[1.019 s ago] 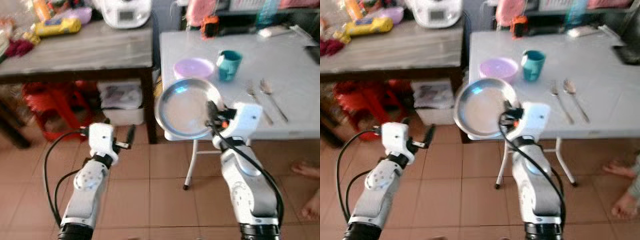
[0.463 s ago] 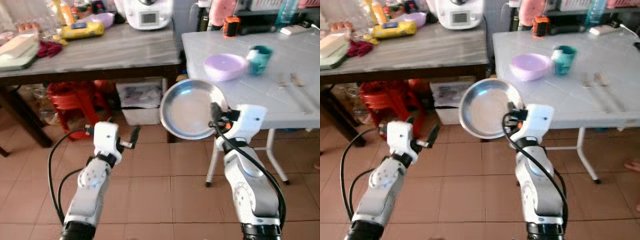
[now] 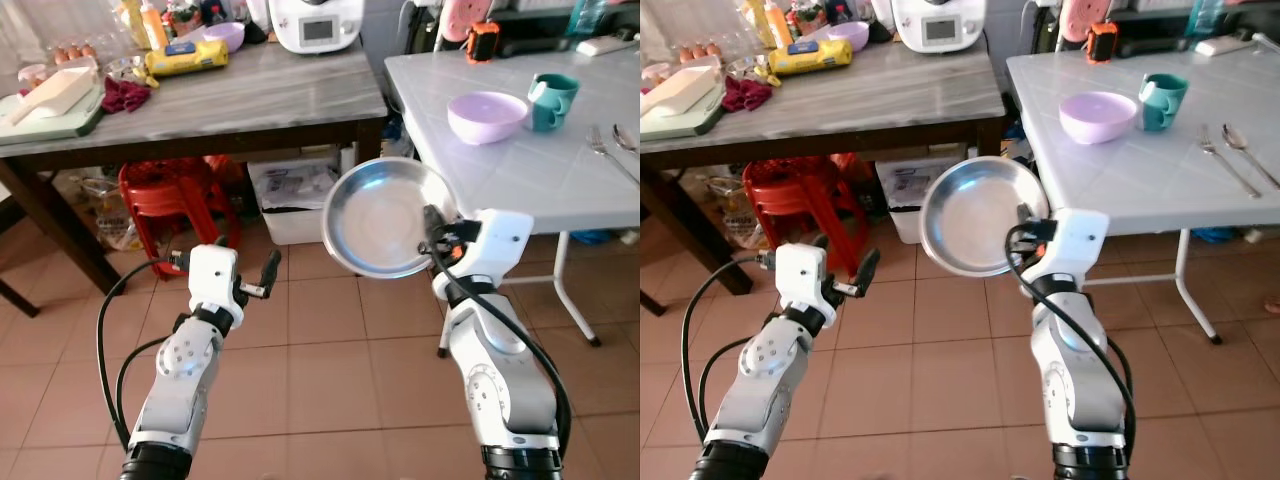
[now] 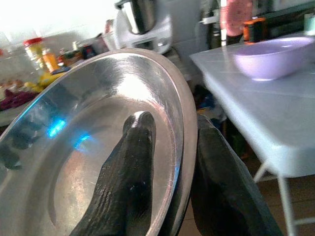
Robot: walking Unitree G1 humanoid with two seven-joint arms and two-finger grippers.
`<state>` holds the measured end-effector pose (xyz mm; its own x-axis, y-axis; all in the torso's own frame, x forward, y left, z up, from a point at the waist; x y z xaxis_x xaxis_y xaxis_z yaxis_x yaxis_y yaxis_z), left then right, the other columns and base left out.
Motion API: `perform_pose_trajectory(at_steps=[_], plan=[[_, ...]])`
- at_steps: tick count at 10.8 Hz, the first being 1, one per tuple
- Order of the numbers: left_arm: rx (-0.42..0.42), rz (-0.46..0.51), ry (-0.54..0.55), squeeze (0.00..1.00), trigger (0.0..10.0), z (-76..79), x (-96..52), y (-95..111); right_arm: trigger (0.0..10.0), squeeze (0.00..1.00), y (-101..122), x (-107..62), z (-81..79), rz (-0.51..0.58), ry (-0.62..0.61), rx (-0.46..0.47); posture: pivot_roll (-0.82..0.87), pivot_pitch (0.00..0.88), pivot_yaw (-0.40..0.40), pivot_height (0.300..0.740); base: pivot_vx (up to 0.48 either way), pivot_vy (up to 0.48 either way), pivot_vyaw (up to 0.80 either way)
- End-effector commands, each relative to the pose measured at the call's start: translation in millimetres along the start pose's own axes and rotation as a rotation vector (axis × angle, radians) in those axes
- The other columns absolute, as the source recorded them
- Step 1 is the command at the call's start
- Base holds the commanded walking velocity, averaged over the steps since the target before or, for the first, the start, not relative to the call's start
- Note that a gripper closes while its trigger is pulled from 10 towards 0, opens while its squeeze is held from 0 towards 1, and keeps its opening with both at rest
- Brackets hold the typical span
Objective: Setting the table
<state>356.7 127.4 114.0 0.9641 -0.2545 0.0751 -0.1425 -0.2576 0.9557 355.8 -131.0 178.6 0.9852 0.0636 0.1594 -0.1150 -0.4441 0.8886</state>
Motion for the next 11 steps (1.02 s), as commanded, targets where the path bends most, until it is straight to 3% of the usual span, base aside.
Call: perform_pose_trajectory(at_steps=[1, 6, 11], plan=[[0.019, -0.014, 0.026, 0.0, 10.0, -11.8, -5.1, -4.5, 10.0, 0.0, 2.3, 3.0, -15.3, 0.012, 0.046, 0.016, -0.02, 0.077, 0.077, 0.74, 0.0, 0.454, 0.0], [0.02, 0.025, 0.025, 0.0, 10.0, -11.0, -2.2, 4.3, 10.0, 0.0, 5.3, 2.0, -15.8, 0.028, 0.06, -0.015, -0.02, 0.074, 0.079, 0.74, 0.0, 0.0, 0.1], [0.007, 0.028, 0.001, 0.0, 10.0, -2.7, -0.9, 4.2, 10.0, 0.0, 5.5, 2.3, -15.0, 0.031, 0.058, -0.012, -0.03, 0.071, 0.079, 0.74, 0.295, 0.0, 0.1]])
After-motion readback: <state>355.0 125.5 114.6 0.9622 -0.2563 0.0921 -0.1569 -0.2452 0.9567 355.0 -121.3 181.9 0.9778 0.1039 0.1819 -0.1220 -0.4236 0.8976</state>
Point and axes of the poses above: a point about 5 cm out from each wrist's last joint towards the gripper, its own x axis pointing out of the wrist towards the gripper, its own y axis along the axis of the wrist's last joint, z = x × y, the point moved 6 cm from there along x, pointing out of the wrist towards the gripper, and after that the axes turned 14 degrees about x, right-handed, at the moved point
